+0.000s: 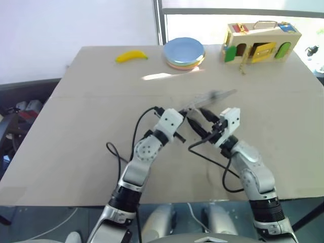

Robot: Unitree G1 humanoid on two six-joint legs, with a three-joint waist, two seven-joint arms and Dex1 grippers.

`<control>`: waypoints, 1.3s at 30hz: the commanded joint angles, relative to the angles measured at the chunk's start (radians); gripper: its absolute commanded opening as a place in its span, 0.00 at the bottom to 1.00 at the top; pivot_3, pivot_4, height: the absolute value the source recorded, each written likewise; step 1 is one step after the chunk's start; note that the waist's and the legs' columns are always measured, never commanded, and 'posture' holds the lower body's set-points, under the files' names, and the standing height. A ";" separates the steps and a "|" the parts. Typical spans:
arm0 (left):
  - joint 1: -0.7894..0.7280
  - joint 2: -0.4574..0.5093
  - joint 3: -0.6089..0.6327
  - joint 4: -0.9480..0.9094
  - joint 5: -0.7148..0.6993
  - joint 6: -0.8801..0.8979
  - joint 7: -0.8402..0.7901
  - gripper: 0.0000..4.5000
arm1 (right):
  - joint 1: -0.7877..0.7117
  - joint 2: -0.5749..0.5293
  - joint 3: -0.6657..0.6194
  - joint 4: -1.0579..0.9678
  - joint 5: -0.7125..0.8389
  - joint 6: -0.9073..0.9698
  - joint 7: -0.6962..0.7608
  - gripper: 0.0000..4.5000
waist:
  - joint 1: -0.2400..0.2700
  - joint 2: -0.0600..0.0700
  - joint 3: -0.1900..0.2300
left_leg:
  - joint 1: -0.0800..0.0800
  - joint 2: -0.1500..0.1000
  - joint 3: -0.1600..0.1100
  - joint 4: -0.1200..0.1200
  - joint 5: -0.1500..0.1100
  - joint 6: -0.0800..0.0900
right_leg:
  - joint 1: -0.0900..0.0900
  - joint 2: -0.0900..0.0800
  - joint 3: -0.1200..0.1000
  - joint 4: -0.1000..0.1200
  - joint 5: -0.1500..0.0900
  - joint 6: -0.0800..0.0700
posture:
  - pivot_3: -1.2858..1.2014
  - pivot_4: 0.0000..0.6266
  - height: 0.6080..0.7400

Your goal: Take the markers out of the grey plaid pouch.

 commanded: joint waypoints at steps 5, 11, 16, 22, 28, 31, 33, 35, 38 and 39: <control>-0.018 0.004 -0.002 -0.047 -0.001 -0.008 -0.005 0.01 | -0.014 0.016 -0.033 -0.025 0.049 -0.045 0.011 0.73 | -0.001 0.000 0.000 | 0.000 0.000 0.000 0.000 0.000 0.000 | 0.000 0.000 0.000 0.000 0.000 0.000 | 0.52 0.24 1.00; -0.017 0.003 -0.006 -0.047 0.001 -0.008 -0.005 0.00 | -0.011 0.019 -0.042 -0.025 0.060 -0.057 0.020 0.21 | -0.001 0.000 0.000 | 0.000 0.000 0.000 0.000 0.000 0.000 | 0.000 0.000 0.000 0.000 0.000 0.000 | 0.52 0.24 1.00; -0.013 0.003 -0.007 -0.047 0.003 -0.011 -0.004 0.00 | -0.008 0.008 -0.040 -0.023 0.070 -0.054 0.032 0.01 | -0.002 0.000 0.000 | 0.000 0.000 0.000 0.000 0.000 0.000 | 0.000 0.000 0.000 0.000 0.000 0.000 | 0.52 0.24 1.00; -0.008 0.007 -0.003 -0.053 0.002 -0.008 -0.002 0.00 | -0.038 0.002 -0.060 0.009 0.034 -0.072 -0.015 0.01 | -0.002 0.000 0.000 | 0.000 0.000 0.000 0.000 0.000 0.000 | 0.000 0.000 0.000 0.000 0.000 0.000 | 0.52 0.24 1.00; -0.006 0.036 0.013 -0.079 -0.002 0.003 -0.013 0.00 | -0.157 0.017 -0.200 0.125 -0.018 -0.163 -0.192 0.01 | -0.003 0.000 0.000 | 0.000 0.000 0.000 0.000 0.000 0.000 | 0.000 0.000 0.000 0.000 0.000 0.000 | 0.52 0.24 1.00; -0.037 0.051 0.055 -0.094 -0.034 0.033 -0.023 0.00 | -0.195 0.002 -0.267 0.174 -0.032 -0.201 -0.263 0.01 | -0.003 0.000 0.000 | 0.000 0.000 0.000 0.000 0.000 0.000 | -0.001 0.000 0.000 0.000 0.000 0.000 | 0.52 0.24 1.00; -0.053 0.061 0.079 -0.108 -0.063 0.058 -0.031 0.00 | -0.217 -0.013 -0.315 0.208 -0.043 -0.215 -0.319 0.01 | -0.004 0.000 0.000 | 0.000 0.000 0.000 0.000 0.000 0.000 | -0.001 0.000 0.000 0.000 0.000 0.000 | 0.52 0.24 1.00; -0.061 0.078 0.091 -0.121 -0.076 0.070 -0.046 0.00 | -0.241 -0.032 -0.363 0.252 -0.057 -0.223 -0.383 0.01 | -0.007 0.000 0.000 | 0.000 0.000 0.001 0.000 0.000 0.000 | -0.001 0.000 0.000 0.000 0.000 0.000 | 0.52 0.24 1.00; -0.057 0.096 0.094 -0.133 -0.083 0.075 -0.060 0.00 | -0.270 -0.057 -0.417 0.310 -0.087 -0.222 -0.485 0.01 | -0.017 0.000 0.000 | 0.000 0.000 0.001 0.000 0.000 0.000 | 0.000 0.000 0.000 0.001 0.000 0.000 | 0.52 0.24 1.00; -0.053 0.100 0.093 -0.136 -0.082 0.075 -0.062 0.00 | -0.281 -0.067 -0.436 0.330 -0.099 -0.217 -0.526 0.01 | -0.020 0.000 0.000 | 0.000 0.000 0.001 0.000 0.000 0.000 | 0.000 0.000 0.000 0.001 0.000 0.000 | 0.52 0.24 1.00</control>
